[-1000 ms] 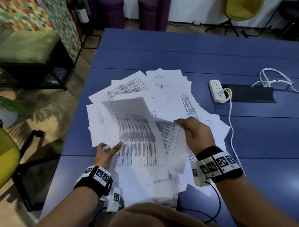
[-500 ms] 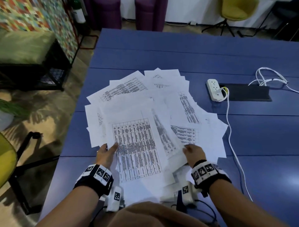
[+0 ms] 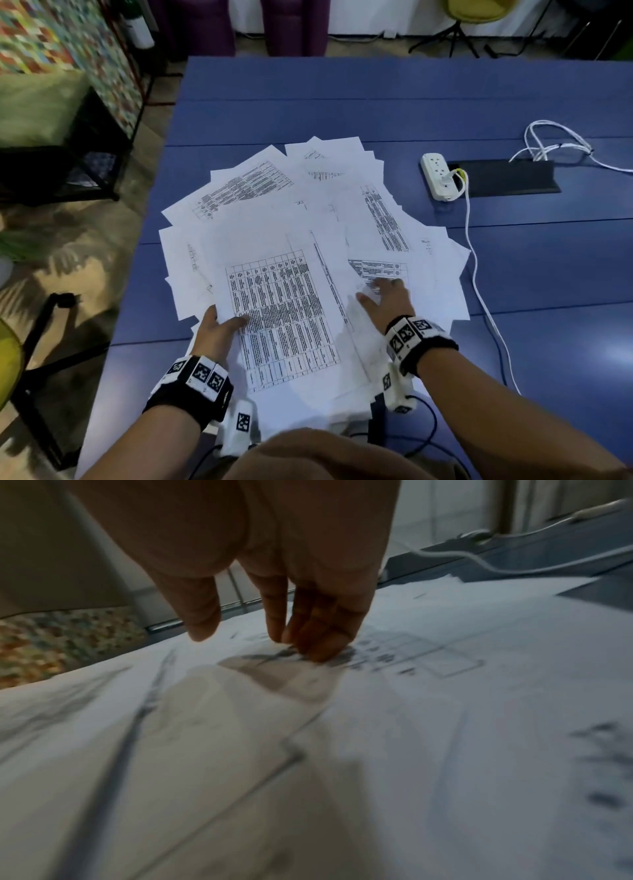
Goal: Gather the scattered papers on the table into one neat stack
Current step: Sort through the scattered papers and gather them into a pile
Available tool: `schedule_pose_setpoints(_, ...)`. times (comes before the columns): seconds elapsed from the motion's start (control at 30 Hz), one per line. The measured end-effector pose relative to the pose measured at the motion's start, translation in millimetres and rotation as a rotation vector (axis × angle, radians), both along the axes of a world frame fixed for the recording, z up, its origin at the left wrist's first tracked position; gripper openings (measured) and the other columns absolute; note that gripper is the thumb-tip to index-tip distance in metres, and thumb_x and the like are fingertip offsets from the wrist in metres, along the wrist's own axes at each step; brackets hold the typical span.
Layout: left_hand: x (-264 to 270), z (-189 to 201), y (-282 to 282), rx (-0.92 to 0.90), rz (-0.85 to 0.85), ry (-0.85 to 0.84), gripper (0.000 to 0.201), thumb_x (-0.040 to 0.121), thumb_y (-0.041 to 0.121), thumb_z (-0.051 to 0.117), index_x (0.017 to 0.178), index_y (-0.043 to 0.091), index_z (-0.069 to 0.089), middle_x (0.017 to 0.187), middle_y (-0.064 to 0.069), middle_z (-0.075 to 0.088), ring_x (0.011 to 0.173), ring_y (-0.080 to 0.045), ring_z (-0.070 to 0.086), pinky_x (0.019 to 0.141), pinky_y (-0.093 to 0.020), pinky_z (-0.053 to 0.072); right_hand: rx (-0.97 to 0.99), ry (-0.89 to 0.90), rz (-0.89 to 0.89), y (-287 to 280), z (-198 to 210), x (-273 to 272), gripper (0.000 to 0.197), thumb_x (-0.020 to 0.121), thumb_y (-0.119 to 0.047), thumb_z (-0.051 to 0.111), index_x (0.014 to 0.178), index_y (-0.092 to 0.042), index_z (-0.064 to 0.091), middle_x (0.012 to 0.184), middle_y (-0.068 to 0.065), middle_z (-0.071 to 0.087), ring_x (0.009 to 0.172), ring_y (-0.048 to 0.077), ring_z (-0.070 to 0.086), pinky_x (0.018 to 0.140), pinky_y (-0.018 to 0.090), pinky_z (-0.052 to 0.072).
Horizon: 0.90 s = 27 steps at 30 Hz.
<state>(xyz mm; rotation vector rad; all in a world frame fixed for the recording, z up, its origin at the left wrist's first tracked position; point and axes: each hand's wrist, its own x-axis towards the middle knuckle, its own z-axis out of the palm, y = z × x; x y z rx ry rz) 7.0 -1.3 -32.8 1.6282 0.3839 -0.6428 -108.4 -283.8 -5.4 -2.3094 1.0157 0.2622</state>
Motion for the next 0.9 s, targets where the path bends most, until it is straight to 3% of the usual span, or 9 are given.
schedule_pose_setpoints(0.27, -11, 8, -14, -0.177, -0.004, 0.182, 0.102, 0.085, 0.038, 0.070, 0.156, 0.025, -0.001, 0.164, 0.005, 0.000, 0.150, -0.022, 0.005, 0.116, -0.052, 0.007, 0.298, -0.024, -0.044, 38, 3, 13, 0.031, 0.100, -0.029, 0.043, 0.120, -0.006, 0.039, 0.112, 0.012, 0.057, 0.096, 0.027, 0.059, 0.080, 0.030, 0.045)
schedule_pose_setpoints(0.33, -8, 4, -10, -0.189, -0.014, 0.158, 0.104, 0.082, 0.042, 0.073, 0.156, 0.025, 0.002, 0.164, 0.006, 0.002, 0.150, -0.020, 0.006, 0.117, -0.052, 0.007, 0.370, 0.021, 0.010, 35, 7, 12, 0.044, 0.101, -0.032, 0.041, 0.134, -0.005, 0.033, 0.130, 0.014, 0.052, 0.115, 0.029, 0.054, 0.094, 0.033, 0.043)
schedule_pose_setpoints(0.4, 1, -13, 0, -0.114, -0.061, 0.068, 0.121, 0.062, 0.051, 0.086, 0.154, 0.016, 0.016, 0.161, -0.004, 0.018, 0.147, -0.025, 0.020, 0.119, -0.049, 0.016, 0.384, 0.092, 0.116, 22, 10, 15, 0.050, 0.100, -0.039, 0.039, 0.138, -0.006, 0.037, 0.139, 0.014, 0.046, 0.131, 0.029, 0.043, 0.102, 0.032, 0.035)
schedule_pose_setpoints(0.5, 7, -25, 15, -0.032, -0.066, -0.007, 0.099, 0.066, 0.027, 0.088, 0.146, 0.010, 0.032, 0.153, -0.010, 0.038, 0.141, -0.028, 0.033, 0.117, -0.049, 0.024, 0.216, 0.015, 0.188, -20, 5, 29, 0.033, 0.094, -0.047, 0.050, 0.097, -0.016, 0.061, 0.099, 0.012, 0.060, 0.096, 0.026, 0.060, 0.076, 0.027, 0.040)
schedule_pose_setpoints(0.53, 9, -29, 19, -0.011, -0.059, -0.026, 0.094, 0.070, 0.020, 0.085, 0.147, 0.011, 0.033, 0.152, -0.009, 0.039, 0.141, -0.028, 0.034, 0.117, -0.050, 0.025, 0.156, -0.032, 0.126, -37, 6, 33, 0.031, 0.089, -0.046, 0.058, 0.096, -0.017, 0.064, 0.100, 0.013, 0.061, 0.092, 0.025, 0.060, 0.077, 0.027, 0.043)
schedule_pose_setpoints(0.63, 15, -49, 35, -0.041, 0.037, -0.046, 0.105, 0.063, 0.025, 0.086, 0.149, 0.014, 0.027, 0.155, -0.012, 0.035, 0.142, -0.029, 0.033, 0.115, -0.051, 0.027, -0.059, -0.026, -0.052, -90, 8, 41, 0.047, 0.083, -0.040, 0.068, 0.119, -0.013, 0.058, 0.122, 0.016, 0.051, 0.115, 0.033, 0.050, 0.097, 0.040, 0.045)
schedule_pose_setpoints(0.73, 15, -40, 34, -0.044, 0.115, -0.054, 0.128, 0.050, 0.039, 0.095, 0.148, 0.003, 0.022, 0.156, -0.017, 0.030, 0.142, -0.033, 0.032, 0.116, -0.051, 0.025, -0.167, 0.069, -0.107, -131, 9, 52, 0.069, 0.077, -0.046, 0.072, 0.133, -0.014, 0.046, 0.136, 0.015, 0.042, 0.129, 0.034, 0.037, 0.104, 0.044, 0.037)
schedule_pose_setpoints(0.83, 5, 2, 15, -0.060, 0.160, 0.008, 0.078, 0.087, 0.007, 0.071, 0.148, 0.007, 0.023, 0.156, -0.005, 0.022, 0.140, -0.023, 0.029, 0.113, -0.037, 0.020, -0.225, 0.156, -0.066, -152, 2, 67, 0.093, 0.070, -0.061, 0.071, 0.141, -0.012, 0.033, 0.142, 0.017, 0.035, 0.133, 0.036, 0.032, 0.107, 0.046, 0.032)
schedule_pose_setpoints(0.9, -2, 33, -3, -0.074, 0.127, 0.029, 0.065, 0.092, -0.005, 0.057, 0.147, 0.004, 0.024, 0.156, -0.006, 0.022, 0.139, -0.022, 0.030, 0.111, -0.034, 0.021, -0.263, 0.211, -0.054, -158, 1, 75, 0.106, 0.062, -0.073, 0.068, 0.141, -0.014, 0.030, 0.142, 0.016, 0.033, 0.132, 0.037, 0.030, 0.107, 0.049, 0.031)
